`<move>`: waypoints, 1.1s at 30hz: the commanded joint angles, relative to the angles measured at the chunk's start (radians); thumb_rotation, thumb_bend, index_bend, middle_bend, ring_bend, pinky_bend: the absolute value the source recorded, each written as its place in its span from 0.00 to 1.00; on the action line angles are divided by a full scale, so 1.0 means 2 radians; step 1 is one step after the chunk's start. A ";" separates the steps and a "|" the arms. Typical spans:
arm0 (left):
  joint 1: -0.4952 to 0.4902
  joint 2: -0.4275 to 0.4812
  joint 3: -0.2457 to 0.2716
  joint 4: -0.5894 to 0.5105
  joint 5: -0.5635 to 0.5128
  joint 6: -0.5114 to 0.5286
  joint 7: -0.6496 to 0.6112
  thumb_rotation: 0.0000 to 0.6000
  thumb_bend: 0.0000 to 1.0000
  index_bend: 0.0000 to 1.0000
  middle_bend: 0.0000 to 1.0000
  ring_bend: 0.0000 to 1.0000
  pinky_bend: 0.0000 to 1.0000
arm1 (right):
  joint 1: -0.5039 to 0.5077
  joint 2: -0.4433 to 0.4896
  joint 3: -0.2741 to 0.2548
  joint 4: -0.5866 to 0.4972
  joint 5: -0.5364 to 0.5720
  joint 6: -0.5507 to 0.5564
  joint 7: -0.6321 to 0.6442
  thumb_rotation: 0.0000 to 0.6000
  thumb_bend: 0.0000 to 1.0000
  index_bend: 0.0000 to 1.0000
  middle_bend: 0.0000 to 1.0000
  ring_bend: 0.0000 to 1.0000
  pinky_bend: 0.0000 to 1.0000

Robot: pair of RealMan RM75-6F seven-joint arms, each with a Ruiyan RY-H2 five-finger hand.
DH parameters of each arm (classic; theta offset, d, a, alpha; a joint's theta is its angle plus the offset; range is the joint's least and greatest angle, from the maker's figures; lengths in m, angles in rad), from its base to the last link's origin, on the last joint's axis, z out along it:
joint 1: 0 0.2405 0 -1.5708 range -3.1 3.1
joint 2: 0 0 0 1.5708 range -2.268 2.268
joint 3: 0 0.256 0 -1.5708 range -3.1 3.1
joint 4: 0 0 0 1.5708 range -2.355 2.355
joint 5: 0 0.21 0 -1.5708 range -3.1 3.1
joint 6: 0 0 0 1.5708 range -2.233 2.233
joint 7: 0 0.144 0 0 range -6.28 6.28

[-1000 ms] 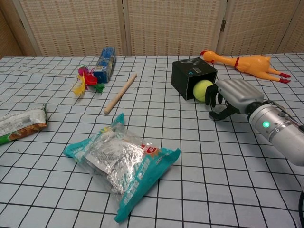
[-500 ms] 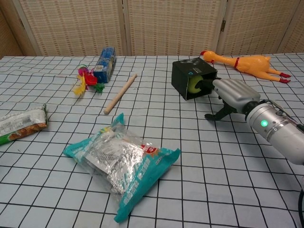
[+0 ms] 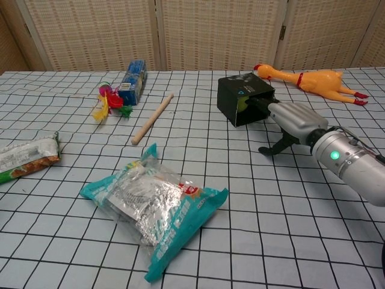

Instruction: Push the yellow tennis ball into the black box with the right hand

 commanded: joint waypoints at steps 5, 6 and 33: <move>0.001 0.001 0.001 0.000 0.002 0.002 -0.002 1.00 0.50 0.28 0.31 0.29 0.51 | -0.014 0.027 -0.004 -0.043 -0.003 0.021 -0.019 1.00 0.12 0.00 0.01 0.00 0.13; 0.001 0.001 0.001 0.000 0.002 0.003 -0.002 1.00 0.50 0.28 0.31 0.29 0.51 | -0.018 0.035 -0.004 -0.056 -0.002 0.026 -0.026 1.00 0.12 0.00 0.01 0.00 0.13; 0.010 0.002 -0.009 -0.003 -0.013 0.018 0.001 1.00 0.50 0.28 0.31 0.29 0.52 | -0.236 0.408 -0.067 -0.599 0.019 0.214 -0.338 1.00 0.12 0.09 0.09 0.00 0.12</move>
